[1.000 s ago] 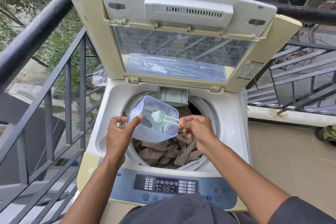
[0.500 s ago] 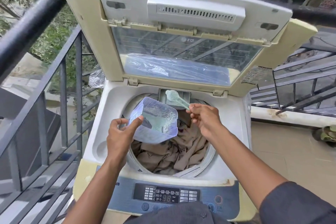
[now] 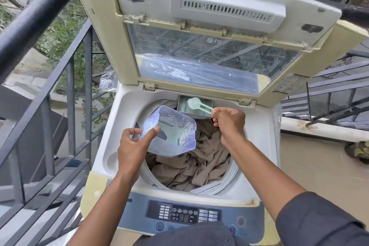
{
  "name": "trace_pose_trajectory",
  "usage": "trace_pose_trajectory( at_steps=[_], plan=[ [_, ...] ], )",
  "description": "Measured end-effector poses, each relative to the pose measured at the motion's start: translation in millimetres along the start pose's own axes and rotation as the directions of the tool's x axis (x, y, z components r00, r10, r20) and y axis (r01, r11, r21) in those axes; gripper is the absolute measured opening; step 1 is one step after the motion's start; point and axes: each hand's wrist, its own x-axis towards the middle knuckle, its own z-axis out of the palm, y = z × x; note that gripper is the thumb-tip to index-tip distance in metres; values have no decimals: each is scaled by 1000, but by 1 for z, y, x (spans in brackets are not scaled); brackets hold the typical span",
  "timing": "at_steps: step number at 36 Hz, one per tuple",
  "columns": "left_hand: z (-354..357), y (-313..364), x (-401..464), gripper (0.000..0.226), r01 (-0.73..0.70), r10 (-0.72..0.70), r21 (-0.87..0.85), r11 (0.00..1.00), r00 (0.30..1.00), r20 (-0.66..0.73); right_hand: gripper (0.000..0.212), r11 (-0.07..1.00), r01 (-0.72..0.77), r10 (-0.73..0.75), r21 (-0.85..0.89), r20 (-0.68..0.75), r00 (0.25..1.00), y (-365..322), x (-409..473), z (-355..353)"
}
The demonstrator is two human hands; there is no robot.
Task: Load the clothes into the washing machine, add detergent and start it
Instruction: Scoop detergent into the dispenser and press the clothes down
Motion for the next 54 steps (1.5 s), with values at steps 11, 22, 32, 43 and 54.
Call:
trace_pose_trajectory(
  at_steps=[11, 22, 32, 43, 54],
  plan=[
    [0, -3, -3, 72, -8, 8, 6, 1000, 1000, 5, 8, 991, 125, -124, -53, 13, 992, -3, -9, 9],
    [0, -4, -3, 82, -4, 4, -22, 1000, 1000, 5, 13, 957, 229, -232, -178, 4, 973, -2, -11, 6],
    [3, -5, -3, 81, -17, 17, -14, 1000, 1000, 12, 23, 900, 295, -328, -321, -52, 943, 1, -4, -11],
    [5, -7, -3, 81, -25, 25, -10, 1000, 1000, 19, 11, 776, 441, -499, -450, -12, 866, -4, -7, -30],
    [4, -7, -5, 83, -27, 27, -15, 1000, 1000, 8, 12, 460, 669, -752, -583, 145, 644, 0, -7, -28]
  ],
)
